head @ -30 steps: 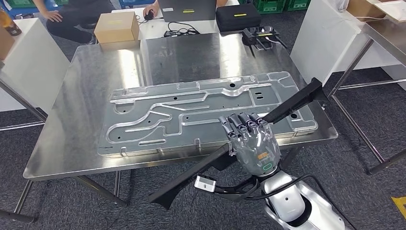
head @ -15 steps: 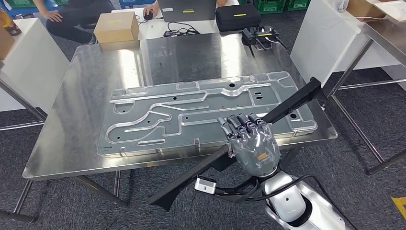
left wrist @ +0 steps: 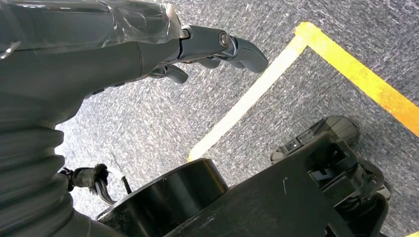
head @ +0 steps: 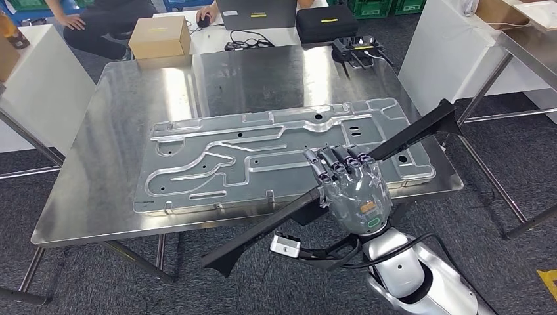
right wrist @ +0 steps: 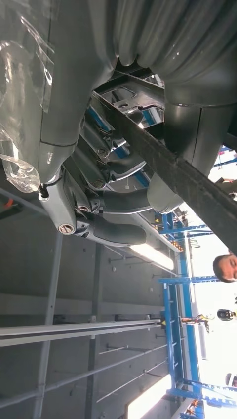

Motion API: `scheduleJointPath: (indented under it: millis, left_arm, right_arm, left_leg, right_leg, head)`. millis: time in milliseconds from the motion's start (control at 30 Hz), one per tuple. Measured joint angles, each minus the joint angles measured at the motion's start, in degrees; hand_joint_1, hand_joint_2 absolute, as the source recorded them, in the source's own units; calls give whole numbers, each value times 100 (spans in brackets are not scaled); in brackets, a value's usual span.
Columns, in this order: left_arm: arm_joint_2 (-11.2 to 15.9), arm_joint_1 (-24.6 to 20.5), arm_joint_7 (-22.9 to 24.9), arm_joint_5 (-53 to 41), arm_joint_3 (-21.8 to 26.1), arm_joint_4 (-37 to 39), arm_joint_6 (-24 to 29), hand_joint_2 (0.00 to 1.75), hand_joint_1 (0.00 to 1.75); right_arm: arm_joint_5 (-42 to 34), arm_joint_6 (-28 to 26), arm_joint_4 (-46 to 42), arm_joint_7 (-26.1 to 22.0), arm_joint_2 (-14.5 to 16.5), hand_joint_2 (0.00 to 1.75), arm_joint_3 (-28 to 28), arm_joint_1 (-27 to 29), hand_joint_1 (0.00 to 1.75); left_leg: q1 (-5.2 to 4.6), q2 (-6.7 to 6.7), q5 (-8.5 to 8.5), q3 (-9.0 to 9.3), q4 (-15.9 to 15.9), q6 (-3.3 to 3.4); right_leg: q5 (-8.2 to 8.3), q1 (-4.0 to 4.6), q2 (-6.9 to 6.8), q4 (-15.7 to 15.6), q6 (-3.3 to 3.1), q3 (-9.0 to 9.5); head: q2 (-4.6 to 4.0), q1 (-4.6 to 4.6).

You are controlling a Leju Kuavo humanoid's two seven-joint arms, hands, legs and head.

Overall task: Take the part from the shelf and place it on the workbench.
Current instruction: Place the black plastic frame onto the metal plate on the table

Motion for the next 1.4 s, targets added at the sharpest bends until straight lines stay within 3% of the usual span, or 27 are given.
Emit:
scheduleJointPath:
  millis: [233,300,367,433,467,500,533,600,633,700,733,800,867,933,967,1000,1033,1100,1167,1200,1300,1367,1400]
  left_arm:
    - [0,31,30,-24,0,0,17,175,0]
    - [-5,46,33,-26,0,0,33,175,0]
    - [-12,58,23,-26,0,0,40,175,0]
    - [-22,63,5,-32,0,0,42,175,0]
    - [-29,67,-3,-36,0,0,42,175,0]
    - [-37,71,-12,-42,0,0,43,175,0]
    - [-42,76,-19,-48,0,0,44,175,0]
    - [-45,75,-28,-57,0,1,46,175,0]
    - [-43,69,-29,-61,-1,2,46,175,0]
    - [-37,66,-32,-64,-2,4,44,175,0]
    - [-39,70,-34,-65,-2,4,42,175,0]
    - [-39,80,-38,-66,-2,4,38,175,0]
    - [-39,73,-43,-65,-1,4,37,175,0]
    - [-39,42,-54,-62,3,3,33,175,0]
    - [-40,24,-58,-61,5,3,31,175,0]
    - [-41,9,-60,-60,7,2,29,175,0]
    - [-42,2,-59,-61,8,2,25,175,0]
    - [-39,13,-52,-62,9,3,9,175,0]
    - [-34,28,-45,-64,8,4,-2,175,0]
    - [-32,33,-43,-64,8,4,-2,175,0]
    - [-30,45,-45,-68,9,4,-1,175,0]
    - [-34,51,-46,-73,9,4,-1,175,0]
    - [-41,52,-47,-76,9,4,-4,175,0]
  right_arm:
    - [6,-5,7,28,0,175,4,47,175]
    - [5,-6,9,31,-1,175,2,59,175]
    - [4,-17,14,33,-3,175,1,74,175]
    - [2,-28,24,34,-10,175,1,109,175]
    - [0,-29,30,34,-14,175,2,136,175]
    - [-2,-31,34,34,-16,175,2,159,175]
    - [-5,-32,36,34,-17,175,3,174,175]
    - [-9,-38,37,34,-20,175,3,183,175]
    - [-10,-43,39,34,-20,175,3,188,175]
    - [-12,-52,54,35,-21,175,3,204,175]
    - [-13,-54,61,34,-19,175,4,213,175]
    - [-13,-55,72,33,-19,175,7,219,175]
    - [-12,-56,77,33,-17,175,7,217,175]
    - [-11,-57,85,32,-17,175,9,226,175]
    - [-11,-57,91,33,-17,175,10,234,175]
    - [-11,-57,96,33,-17,175,11,240,175]
    - [-11,-57,99,33,-17,175,12,243,175]
    - [-11,-57,102,34,-18,175,11,243,175]
    - [-11,-60,102,35,-24,175,9,247,175]
    - [-11,-61,102,37,-26,175,8,252,175]
    - [-10,-62,99,36,-23,175,3,255,175]
    - [3,-63,93,30,-23,175,0,243,175]
    - [14,-63,94,36,-25,175,0,246,175]
  left_leg:
    - [-26,-1,-28,3,-5,70]
    - [28,-15,11,88,-122,100]
    - [100,-29,47,186,-225,124]
    - [139,-50,38,211,-240,129]
    - [161,-69,27,217,-238,115]
    - [190,-91,12,225,-234,89]
    - [226,-113,-10,241,-221,49]
    - [284,-151,-86,262,-153,-70]
    - [292,-165,-130,253,-100,-134]
    - [281,-183,-180,224,-49,-221]
    - [286,-187,-186,220,-46,-240]
    - [312,-158,-234,194,26,-262]
    - [309,-104,-460,-37,522,-269]
    - [276,-78,-761,-482,1377,-244]
    - [256,-76,-825,-669,1691,-215]
    - [229,-74,-783,-761,1797,-171]
    - [194,-74,-632,-735,1661,-108]
    - [95,-69,-185,-453,925,90]
    - [14,-33,39,-176,310,246]
    - [-14,-18,35,-112,177,272]
    - [-15,-25,15,5,-25,210]
    - [46,-35,18,144,-156,193]
    - [60,-40,4,192,-178,192]
  right_leg:
    - [-5,-14,-18,-28,37,21]
    - [-62,-9,18,30,73,24]
    - [-296,-17,114,480,131,-171]
    - [-584,-59,170,1240,200,-593]
    - [-619,-92,175,1488,236,-762]
    - [-547,-130,175,1535,276,-836]
    - [-368,-171,174,1344,320,-785]
    - [54,-255,195,577,435,-460]
    - [172,-283,226,276,441,-330]
    - [180,-290,275,83,370,-261]
    - [176,-283,279,94,293,-275]
    - [157,-264,271,109,202,-268]
    - [133,-247,263,107,135,-234]
    - [97,-205,245,108,82,-197]
    - [74,-175,237,108,55,-172]
    - [48,-141,230,108,32,-139]
    - [20,-105,229,107,14,-99]
    - [-44,-46,233,96,-12,-3]
    - [-94,-14,241,85,-8,40]
    - [-106,-21,240,76,2,39]
    - [-151,-34,216,83,68,47]
    - [-307,-27,217,413,133,-82]
    - [-426,-39,220,755,165,-264]
  head:
    - [0,0]
    - [0,1]
    - [0,4]
    - [0,7]
    - [0,7]
    - [0,7]
    - [0,7]
    - [0,8]
    - [0,7]
    - [0,4]
    - [0,1]
    - [0,1]
    - [0,-1]
    - [0,-2]
    - [0,-2]
    - [0,-2]
    - [0,-2]
    - [0,-2]
    - [0,1]
    - [0,3]
    - [0,2]
    - [0,4]
    - [0,6]
